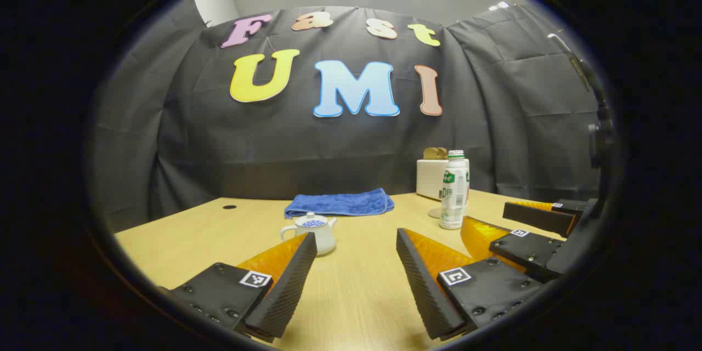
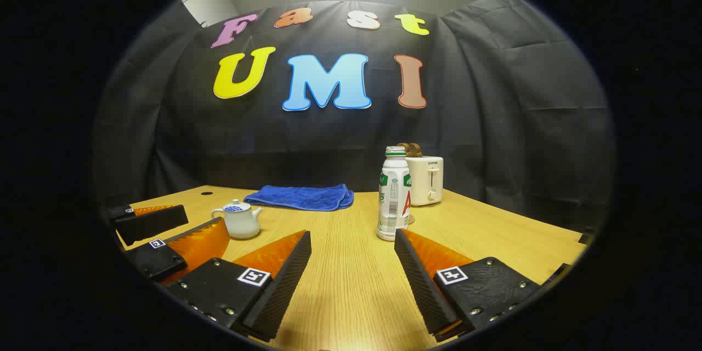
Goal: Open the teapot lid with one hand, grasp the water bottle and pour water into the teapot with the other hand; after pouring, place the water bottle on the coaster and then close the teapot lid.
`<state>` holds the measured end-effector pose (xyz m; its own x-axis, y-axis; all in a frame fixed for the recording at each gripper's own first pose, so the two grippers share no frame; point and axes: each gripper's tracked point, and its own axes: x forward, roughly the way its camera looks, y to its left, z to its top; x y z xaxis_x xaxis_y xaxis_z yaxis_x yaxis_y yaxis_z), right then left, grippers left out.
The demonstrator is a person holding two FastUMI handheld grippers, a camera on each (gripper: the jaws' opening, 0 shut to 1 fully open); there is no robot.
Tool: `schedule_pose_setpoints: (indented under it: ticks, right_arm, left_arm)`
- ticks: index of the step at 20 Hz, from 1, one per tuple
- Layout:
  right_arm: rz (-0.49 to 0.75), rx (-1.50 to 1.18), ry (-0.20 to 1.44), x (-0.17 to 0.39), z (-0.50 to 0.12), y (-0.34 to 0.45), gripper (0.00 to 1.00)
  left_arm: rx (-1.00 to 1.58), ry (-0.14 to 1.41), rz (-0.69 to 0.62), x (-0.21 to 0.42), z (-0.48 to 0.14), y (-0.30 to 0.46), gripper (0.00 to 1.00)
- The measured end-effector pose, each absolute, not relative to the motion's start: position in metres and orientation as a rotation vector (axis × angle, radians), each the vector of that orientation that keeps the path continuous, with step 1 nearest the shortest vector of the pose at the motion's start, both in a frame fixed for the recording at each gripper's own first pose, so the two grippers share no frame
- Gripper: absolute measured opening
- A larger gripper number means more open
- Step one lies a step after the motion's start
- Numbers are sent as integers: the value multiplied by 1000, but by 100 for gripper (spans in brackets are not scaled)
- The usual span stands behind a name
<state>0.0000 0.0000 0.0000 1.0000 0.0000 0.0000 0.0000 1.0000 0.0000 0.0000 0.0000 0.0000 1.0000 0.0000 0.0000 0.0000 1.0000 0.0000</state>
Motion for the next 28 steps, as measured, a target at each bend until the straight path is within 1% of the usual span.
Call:
schedule_pose_setpoints:
  ticks: [16,19,23,25,28]
  right_arm:
    - [-18,1,1,0,0,-2,95]
    - [-22,1,1,0,0,-2,95]
    - [-22,1,1,0,0,-2,95]
    - [-13,2,1,-1,0,0,95]
    - [-5,1,-1,0,0,-1,95]
  left_arm:
    - [2,1,-3,0,0,0,100]
    - [2,2,-38,0,1,-5,100]
    - [-1,-3,-158,-2,2,-24,100]
    - [-3,-5,-177,-2,3,-26,100]
    - [-2,-4,-117,4,4,-18,98]
